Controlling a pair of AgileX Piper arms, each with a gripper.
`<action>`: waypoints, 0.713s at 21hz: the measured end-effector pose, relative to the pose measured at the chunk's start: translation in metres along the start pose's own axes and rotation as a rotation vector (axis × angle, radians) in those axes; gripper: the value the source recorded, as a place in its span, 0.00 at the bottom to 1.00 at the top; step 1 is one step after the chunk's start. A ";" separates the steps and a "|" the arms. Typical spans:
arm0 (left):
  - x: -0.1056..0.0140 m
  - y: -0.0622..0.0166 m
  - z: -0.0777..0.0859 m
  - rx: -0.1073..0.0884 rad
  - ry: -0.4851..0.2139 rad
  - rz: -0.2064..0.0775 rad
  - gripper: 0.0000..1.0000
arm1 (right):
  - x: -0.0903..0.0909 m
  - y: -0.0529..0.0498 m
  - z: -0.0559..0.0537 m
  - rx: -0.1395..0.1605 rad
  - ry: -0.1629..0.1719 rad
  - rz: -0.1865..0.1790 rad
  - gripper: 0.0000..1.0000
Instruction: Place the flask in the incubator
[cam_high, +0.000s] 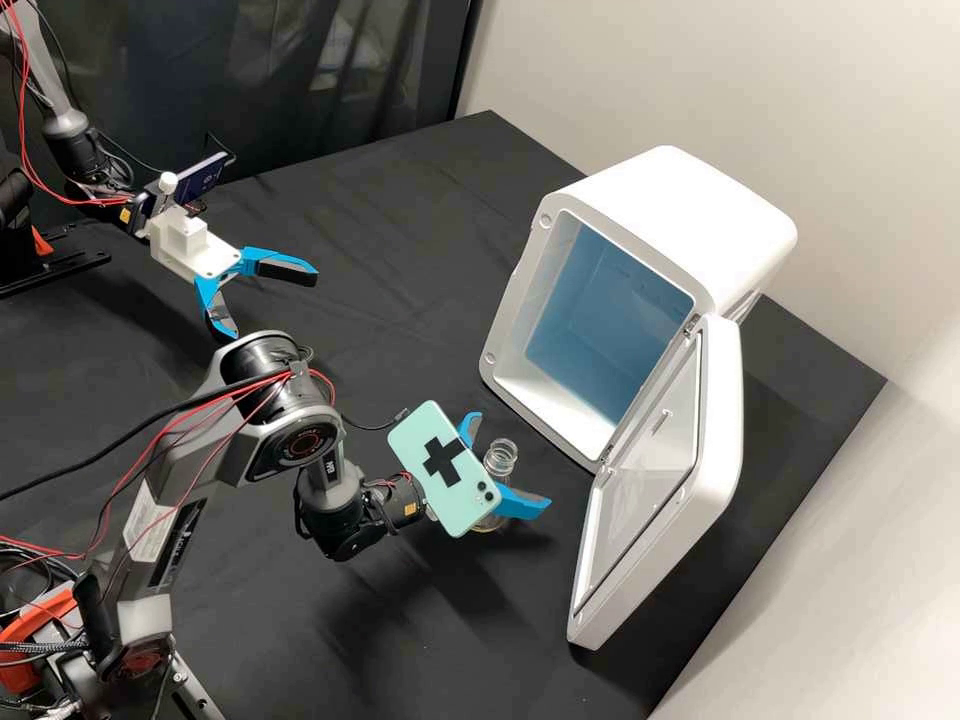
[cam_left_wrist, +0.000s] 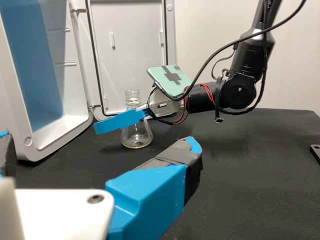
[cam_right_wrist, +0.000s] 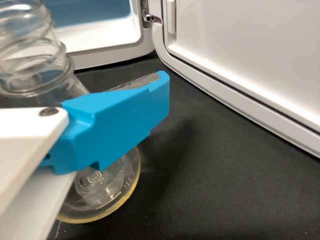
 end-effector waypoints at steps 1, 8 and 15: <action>0.000 -0.0002 0.001 0.000 -0.004 -0.001 1.00 | 0.000 -0.001 0.001 0.000 -0.003 -0.003 0.00; 0.000 -0.0003 0.002 0.000 -0.007 -0.002 1.00 | 0.000 -0.002 0.003 0.001 -0.006 -0.006 0.00; 0.000 -0.0003 0.002 0.000 -0.007 -0.002 1.00 | 0.000 -0.002 0.003 0.002 -0.007 -0.005 0.00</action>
